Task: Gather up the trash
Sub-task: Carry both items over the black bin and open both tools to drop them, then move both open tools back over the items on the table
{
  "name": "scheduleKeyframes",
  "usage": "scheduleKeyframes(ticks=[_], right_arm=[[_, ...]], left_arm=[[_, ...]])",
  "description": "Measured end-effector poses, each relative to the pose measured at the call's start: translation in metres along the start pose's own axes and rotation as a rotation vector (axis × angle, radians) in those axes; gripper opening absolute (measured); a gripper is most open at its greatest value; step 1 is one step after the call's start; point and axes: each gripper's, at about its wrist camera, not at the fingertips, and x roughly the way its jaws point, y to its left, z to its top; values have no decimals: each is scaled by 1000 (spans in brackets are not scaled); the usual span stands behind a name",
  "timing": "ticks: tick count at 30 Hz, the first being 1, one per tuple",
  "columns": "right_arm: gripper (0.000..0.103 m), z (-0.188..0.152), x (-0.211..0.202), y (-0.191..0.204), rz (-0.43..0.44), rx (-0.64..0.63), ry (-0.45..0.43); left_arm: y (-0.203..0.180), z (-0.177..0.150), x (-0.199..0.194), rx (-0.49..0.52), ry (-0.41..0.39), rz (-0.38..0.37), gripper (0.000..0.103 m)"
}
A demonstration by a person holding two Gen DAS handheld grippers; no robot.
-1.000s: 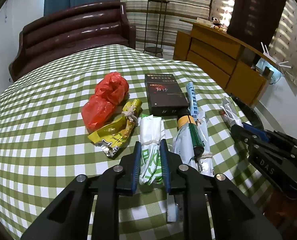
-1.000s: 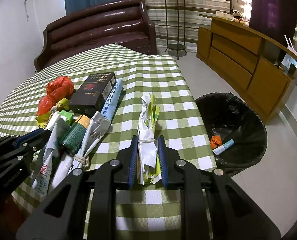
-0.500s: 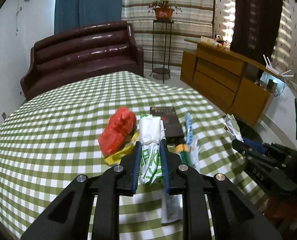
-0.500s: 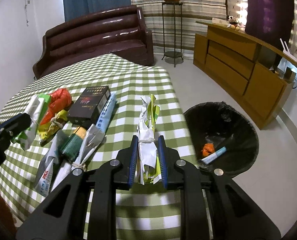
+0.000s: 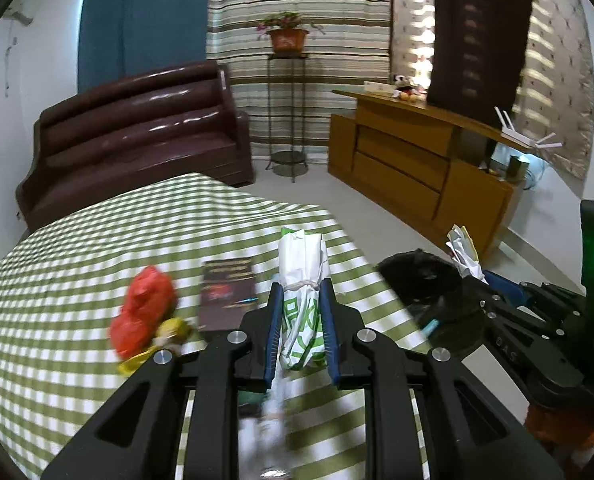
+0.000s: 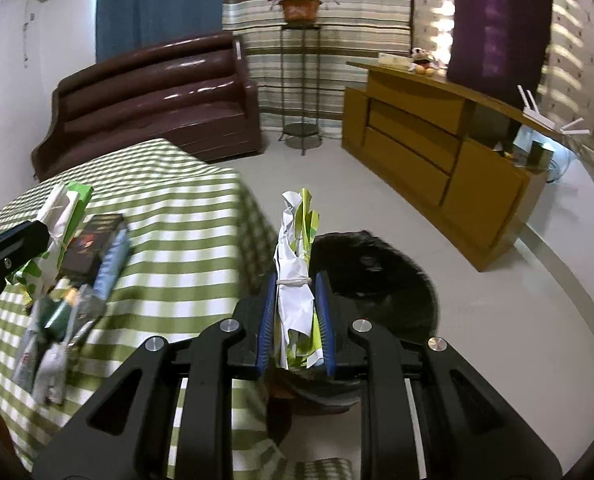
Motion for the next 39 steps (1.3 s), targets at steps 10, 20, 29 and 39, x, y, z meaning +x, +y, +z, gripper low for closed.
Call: scheduleKeyframes(ticks=[10, 20, 29, 39], right_arm=[[20, 1, 16, -49, -34, 58, -5], [20, 0, 36, -74, -30, 101, 18], [24, 3, 50, -89, -34, 133, 17], [32, 4, 47, -92, -45, 151, 7]], left_arm=[[-52, 8, 44, 60, 33, -37, 20], [-87, 11, 78, 97, 76, -49, 20], [-104, 16, 104, 132, 112, -43, 22], [-104, 15, 106, 123, 114, -32, 41]])
